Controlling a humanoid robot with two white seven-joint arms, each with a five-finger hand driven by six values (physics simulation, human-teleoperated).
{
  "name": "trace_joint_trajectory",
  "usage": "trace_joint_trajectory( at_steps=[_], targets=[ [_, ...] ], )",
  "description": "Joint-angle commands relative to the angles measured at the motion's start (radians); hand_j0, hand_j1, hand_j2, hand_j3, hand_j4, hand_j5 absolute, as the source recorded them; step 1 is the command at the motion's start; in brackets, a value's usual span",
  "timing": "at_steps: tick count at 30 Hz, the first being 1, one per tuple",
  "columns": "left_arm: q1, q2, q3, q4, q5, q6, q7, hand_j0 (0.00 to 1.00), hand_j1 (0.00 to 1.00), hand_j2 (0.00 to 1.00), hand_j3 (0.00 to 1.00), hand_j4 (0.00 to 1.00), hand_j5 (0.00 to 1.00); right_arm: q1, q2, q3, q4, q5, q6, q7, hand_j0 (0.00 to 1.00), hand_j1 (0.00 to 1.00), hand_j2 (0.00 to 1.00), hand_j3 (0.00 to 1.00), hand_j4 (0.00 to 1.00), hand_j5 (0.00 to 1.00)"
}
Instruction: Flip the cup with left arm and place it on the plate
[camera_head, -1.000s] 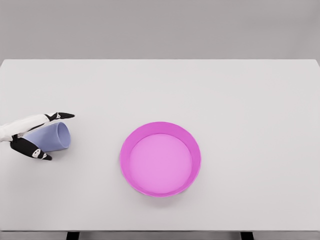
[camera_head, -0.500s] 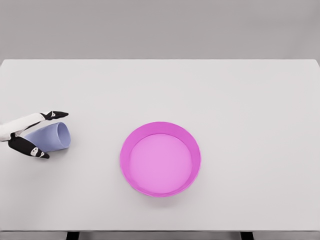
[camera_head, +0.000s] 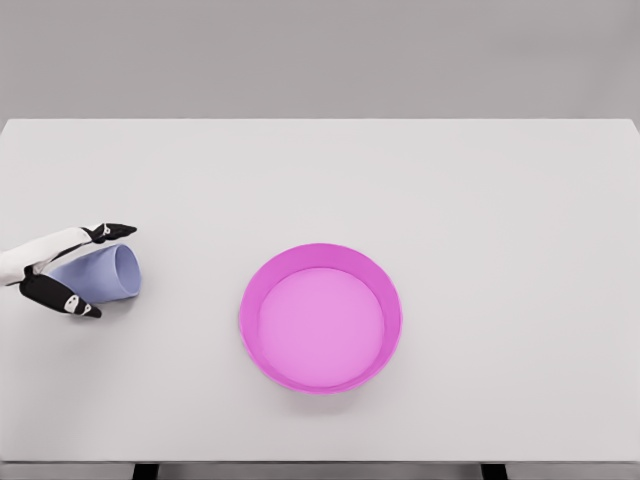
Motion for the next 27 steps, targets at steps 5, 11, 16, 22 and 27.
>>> trace_joint_trajectory(
  at_steps=[5,11,16,22,27],
  targets=[
    [-0.005,-0.016,0.000,0.035,0.003,0.012,0.000,1.00,1.00,1.00,1.00,1.00,1.00,-0.002,0.000,0.000,0.000,0.000,0.000,0.001,1.00,1.00,1.00,1.00,1.00,1.00],
    [-0.005,-0.021,-0.002,0.037,0.001,0.010,0.000,0.88,0.88,0.88,0.88,0.88,0.88,0.000,0.000,0.000,0.000,0.000,0.000,0.000,1.00,1.00,1.00,1.00,1.00,1.00],
    [-0.003,-0.021,-0.002,0.037,0.003,0.008,0.000,0.75,0.75,0.75,0.75,0.75,0.75,-0.002,0.000,0.000,0.000,0.000,0.000,0.000,1.00,1.00,1.00,1.00,1.00,1.00],
    [-0.002,-0.021,-0.002,0.037,0.009,0.007,0.000,0.73,0.73,0.73,0.73,0.73,0.73,-0.002,0.000,0.000,0.000,0.000,0.000,0.000,1.00,1.00,1.00,1.00,1.00,1.00],
    [-0.003,-0.021,0.003,0.012,0.086,-0.057,0.000,0.70,0.70,0.70,0.70,0.70,0.70,-0.002,0.000,0.000,0.000,0.000,0.000,0.000,1.00,1.00,1.00,1.00,1.00,1.00]
  ],
)
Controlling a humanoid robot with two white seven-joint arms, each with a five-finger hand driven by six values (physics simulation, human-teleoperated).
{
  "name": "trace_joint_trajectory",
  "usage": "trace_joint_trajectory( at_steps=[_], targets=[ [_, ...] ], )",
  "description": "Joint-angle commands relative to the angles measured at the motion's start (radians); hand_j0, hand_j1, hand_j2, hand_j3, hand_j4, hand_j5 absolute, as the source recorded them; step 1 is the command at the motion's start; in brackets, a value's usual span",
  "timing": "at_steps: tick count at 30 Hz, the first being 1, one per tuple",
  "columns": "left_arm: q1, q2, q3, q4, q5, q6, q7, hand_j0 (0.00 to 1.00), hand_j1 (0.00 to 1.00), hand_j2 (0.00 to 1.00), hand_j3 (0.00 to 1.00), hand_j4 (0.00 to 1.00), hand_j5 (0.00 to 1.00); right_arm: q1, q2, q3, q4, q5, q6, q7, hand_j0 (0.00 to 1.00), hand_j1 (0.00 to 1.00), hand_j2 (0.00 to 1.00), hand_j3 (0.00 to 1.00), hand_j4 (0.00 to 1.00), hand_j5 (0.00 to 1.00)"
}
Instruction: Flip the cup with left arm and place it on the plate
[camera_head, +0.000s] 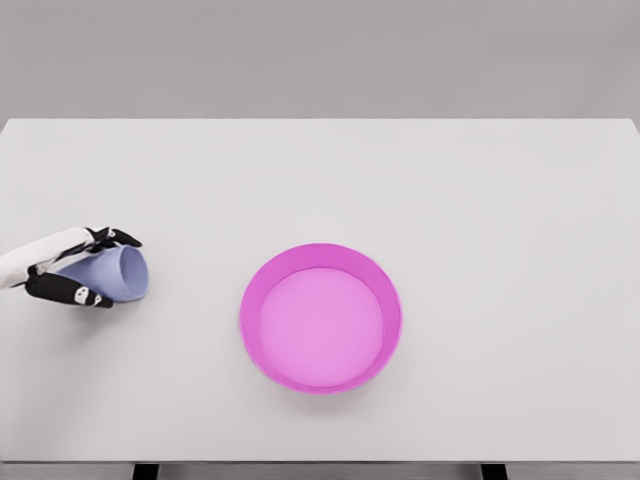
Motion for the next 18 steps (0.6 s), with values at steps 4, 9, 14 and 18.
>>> trace_joint_trajectory(
  at_steps=[4,9,14,18],
  targets=[
    [-0.002,0.000,0.008,-0.020,0.089,-0.107,0.000,0.68,0.68,0.68,0.68,0.68,0.68,0.002,0.000,0.000,0.000,0.000,0.000,0.000,1.00,1.00,1.00,1.00,1.00,1.00],
    [-0.009,-0.025,0.003,-0.027,0.202,-0.173,0.000,0.67,0.67,0.67,0.67,0.67,0.67,0.000,0.000,0.000,0.000,0.000,0.000,0.000,1.00,1.00,1.00,1.00,1.00,1.00],
    [-0.009,-0.091,-0.001,-0.035,0.310,-0.237,0.000,0.65,0.65,0.65,0.65,0.65,0.65,0.000,0.000,0.000,0.000,0.000,0.000,0.000,1.00,1.00,1.00,1.00,1.00,1.00],
    [-0.012,-0.163,-0.003,-0.046,0.331,-0.257,0.000,0.65,0.65,0.65,0.65,0.65,0.65,0.002,0.000,0.000,0.000,0.000,0.000,0.000,1.00,1.00,1.00,1.00,1.00,1.00]
  ],
)
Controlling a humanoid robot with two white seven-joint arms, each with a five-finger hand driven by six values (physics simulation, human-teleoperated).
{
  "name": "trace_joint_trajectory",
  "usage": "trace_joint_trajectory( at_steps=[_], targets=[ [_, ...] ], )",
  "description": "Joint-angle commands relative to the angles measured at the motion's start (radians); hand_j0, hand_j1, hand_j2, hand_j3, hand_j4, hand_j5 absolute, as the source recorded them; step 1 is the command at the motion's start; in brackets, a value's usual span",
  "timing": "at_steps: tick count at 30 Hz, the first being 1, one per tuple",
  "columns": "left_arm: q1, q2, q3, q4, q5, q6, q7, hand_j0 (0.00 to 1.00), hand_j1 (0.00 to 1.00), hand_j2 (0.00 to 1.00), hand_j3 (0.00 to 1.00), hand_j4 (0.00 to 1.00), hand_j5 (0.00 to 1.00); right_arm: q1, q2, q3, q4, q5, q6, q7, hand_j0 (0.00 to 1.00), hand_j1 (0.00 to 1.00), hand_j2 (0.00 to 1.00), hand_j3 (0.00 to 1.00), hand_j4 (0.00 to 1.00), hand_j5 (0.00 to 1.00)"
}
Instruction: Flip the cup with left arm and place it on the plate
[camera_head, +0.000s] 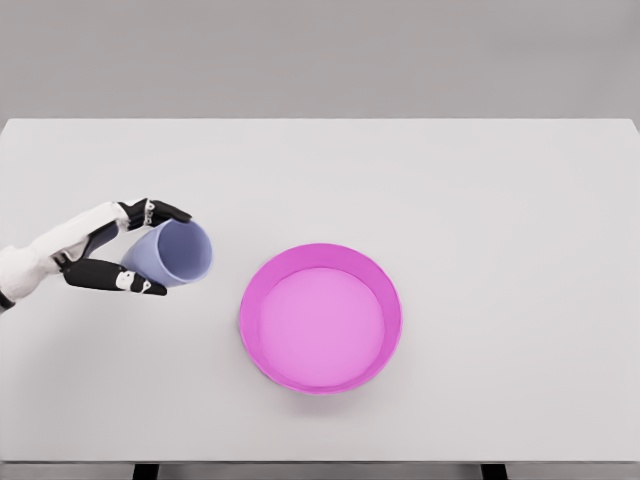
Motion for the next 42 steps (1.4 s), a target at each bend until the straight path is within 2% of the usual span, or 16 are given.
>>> trace_joint_trajectory(
  at_steps=[1,4,7,13,16,20,27,29,34,42],
  targets=[
    [0.000,-0.060,-0.002,-0.006,0.034,-0.010,0.000,0.65,0.65,0.65,0.65,0.65,0.65,0.000,0.000,0.000,0.000,0.000,0.000,0.000,1.00,1.00,1.00,1.00,1.00,1.00],
    [-0.032,-0.126,-0.053,-0.006,0.042,-0.010,0.000,0.65,0.65,0.65,0.65,0.65,0.65,0.002,0.000,0.000,0.000,0.000,0.000,0.000,1.00,1.00,1.00,1.00,1.00,1.00],
    [-0.052,-0.153,-0.085,-0.006,0.099,-0.009,0.000,0.65,0.65,0.65,0.65,0.65,0.65,0.000,0.000,0.000,0.000,0.000,0.000,0.000,1.00,1.00,1.00,1.00,1.00,1.00],
    [-0.055,-0.186,-0.108,-0.006,0.209,-0.009,0.000,0.64,0.64,0.64,0.64,0.64,0.64,0.002,0.000,0.000,0.000,0.000,0.000,0.000,1.00,1.00,1.00,1.00,1.00,1.00],
    [-0.068,-0.211,-0.148,-0.006,0.261,-0.009,0.000,0.64,0.64,0.64,0.64,0.64,0.64,0.002,0.000,0.000,0.000,0.000,0.000,0.000,1.00,1.00,1.00,1.00,1.00,1.00],
    [-0.084,-0.291,-0.211,-0.006,0.266,-0.006,0.000,0.63,0.63,0.63,0.63,0.63,0.63,0.000,0.000,0.000,0.000,0.000,0.000,0.000,1.00,1.00,1.00,1.00,1.00,1.00],
    [-0.083,-0.370,-0.257,-0.006,0.300,0.002,0.000,0.63,0.63,0.63,0.63,0.63,0.63,0.000,0.000,0.000,0.000,0.000,0.000,0.000,1.00,1.00,1.00,1.00,1.00,1.00],
    [-0.084,-0.372,-0.272,-0.005,0.338,0.004,0.000,0.63,0.63,0.63,0.63,0.63,0.63,0.002,0.000,0.000,0.000,0.000,0.000,0.000,1.00,1.00,1.00,1.00,1.00,1.00],
    [-0.078,-0.396,-0.275,0.000,0.364,0.034,0.000,0.63,0.63,0.63,0.63,0.63,0.63,0.002,0.000,0.000,0.000,0.000,0.000,0.000,1.00,1.00,1.00,1.00,1.00,1.00],
    [-0.084,-0.398,-0.281,0.089,0.376,0.059,0.000,0.63,0.63,0.63,0.63,0.63,0.63,0.002,0.000,0.000,0.000,0.000,0.000,0.000,1.00,1.00,1.00,1.00,1.00,1.00]
  ],
)
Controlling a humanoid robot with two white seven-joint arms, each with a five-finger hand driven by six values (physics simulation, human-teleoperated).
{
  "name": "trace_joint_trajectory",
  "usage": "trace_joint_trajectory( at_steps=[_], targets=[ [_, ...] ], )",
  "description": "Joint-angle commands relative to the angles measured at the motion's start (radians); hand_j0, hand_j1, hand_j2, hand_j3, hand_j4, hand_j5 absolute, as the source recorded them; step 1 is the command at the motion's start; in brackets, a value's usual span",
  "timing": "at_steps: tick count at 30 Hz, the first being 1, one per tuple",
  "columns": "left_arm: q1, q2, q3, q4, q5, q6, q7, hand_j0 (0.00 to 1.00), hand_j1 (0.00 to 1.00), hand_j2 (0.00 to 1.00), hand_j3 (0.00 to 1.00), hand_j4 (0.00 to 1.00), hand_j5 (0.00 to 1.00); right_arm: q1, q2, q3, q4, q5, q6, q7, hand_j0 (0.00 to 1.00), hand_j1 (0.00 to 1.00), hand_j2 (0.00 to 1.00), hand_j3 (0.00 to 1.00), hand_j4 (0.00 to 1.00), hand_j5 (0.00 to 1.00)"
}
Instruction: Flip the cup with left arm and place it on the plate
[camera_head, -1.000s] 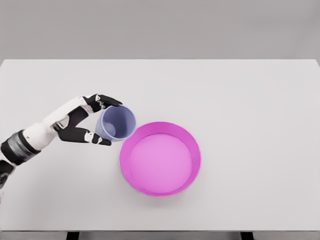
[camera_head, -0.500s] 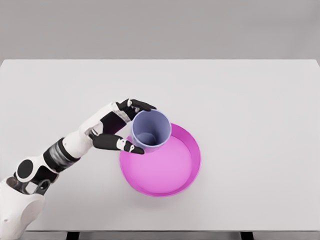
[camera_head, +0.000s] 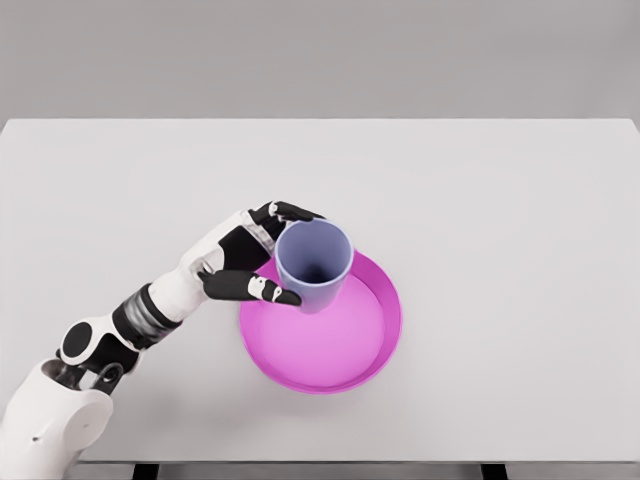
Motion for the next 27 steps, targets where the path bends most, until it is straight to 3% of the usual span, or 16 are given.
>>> trace_joint_trajectory(
  at_steps=[1,6,8,17,21,27],
  targets=[
    [0.000,-0.001,-0.015,0.027,0.005,0.003,0.000,0.63,0.63,0.63,0.63,0.63,0.63,0.000,0.000,0.000,0.000,0.000,0.000,0.000,1.00,1.00,1.00,1.00,1.00,1.00],
    [0.000,-0.036,-0.037,0.030,-0.001,0.001,0.000,0.63,0.63,0.63,0.63,0.63,0.63,0.000,0.000,0.000,0.000,0.000,0.000,0.000,1.00,1.00,1.00,1.00,1.00,1.00],
    [0.000,-0.056,-0.037,0.067,-0.027,0.001,0.000,0.63,0.63,0.63,0.63,0.63,0.63,0.000,0.000,0.000,0.000,0.000,0.000,0.000,1.00,1.00,1.00,1.00,1.00,1.00],
    [0.002,-0.056,-0.037,0.071,-0.028,0.001,0.000,0.63,0.63,0.63,0.63,0.63,0.63,0.002,0.000,0.000,0.000,0.000,0.000,0.000,1.00,1.00,1.00,1.00,1.00,1.00],
    [0.006,-0.056,-0.035,0.068,-0.028,0.001,0.000,0.81,0.81,0.81,0.81,0.81,0.81,0.000,0.000,0.000,0.000,0.000,0.000,0.000,1.00,1.00,1.00,1.00,1.00,1.00],
    [0.005,-0.055,-0.035,0.068,-0.032,0.001,0.000,0.89,0.89,0.89,0.89,0.89,0.89,0.002,0.000,0.000,0.000,0.000,0.000,0.000,1.00,1.00,1.00,1.00,1.00,1.00]
  ],
)
